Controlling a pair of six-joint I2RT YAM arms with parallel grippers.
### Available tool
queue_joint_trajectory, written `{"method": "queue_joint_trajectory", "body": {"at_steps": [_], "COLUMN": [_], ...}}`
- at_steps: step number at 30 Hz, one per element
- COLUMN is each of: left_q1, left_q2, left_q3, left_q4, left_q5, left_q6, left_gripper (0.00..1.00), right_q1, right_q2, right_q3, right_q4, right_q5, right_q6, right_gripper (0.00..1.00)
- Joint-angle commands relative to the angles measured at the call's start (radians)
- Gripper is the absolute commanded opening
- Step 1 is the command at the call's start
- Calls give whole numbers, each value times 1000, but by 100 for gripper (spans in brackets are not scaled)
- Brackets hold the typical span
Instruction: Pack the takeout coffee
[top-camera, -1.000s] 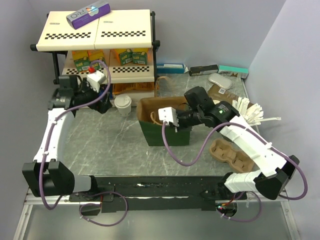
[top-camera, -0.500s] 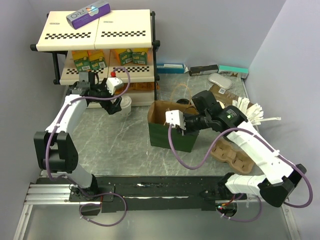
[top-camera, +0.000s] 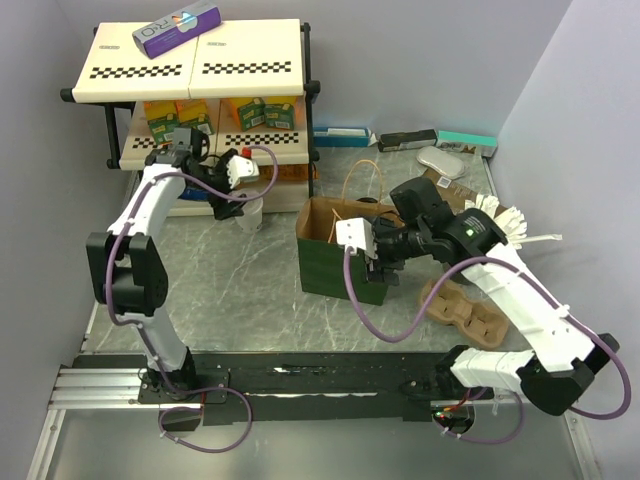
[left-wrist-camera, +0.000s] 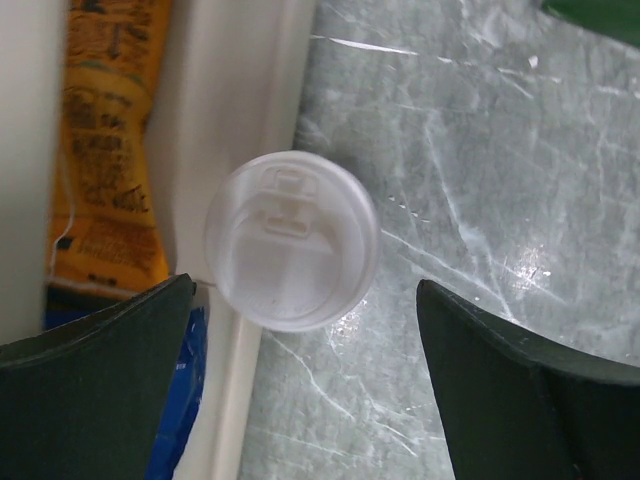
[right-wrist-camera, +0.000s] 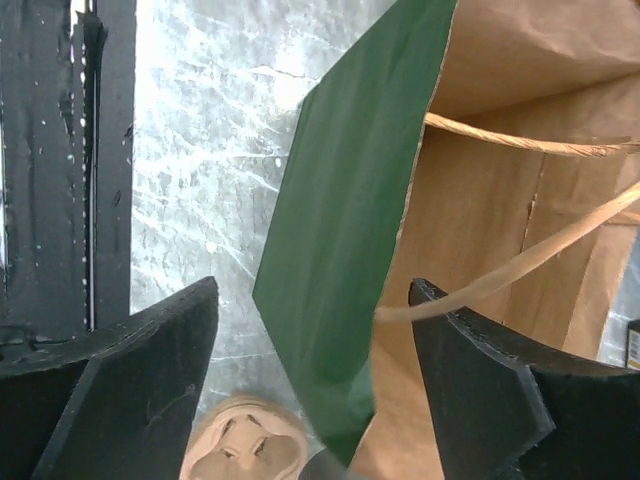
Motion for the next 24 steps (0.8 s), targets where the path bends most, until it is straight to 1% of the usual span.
{"method": "queue_joint_trajectory", "body": {"at_steps": [1,12,24], "left_q1": [-19,-45,-59], "left_q2": [35,114,176], "left_q3": [58,121,171], "left_q4": [-65,-104,-115], "left_q5": [12,-49,-94], "left_q6": [122,180,156], "left_gripper": [99,99,99], "right_q1": [-4,-4,-4], "right_q2": [-56,-91,-88], "right_q3": [49,24,12], "right_q4": [-15,14,20], "right_q5": [11,25,21], "right_q6": [26,58,72], "right_gripper": [100,100,100]}}
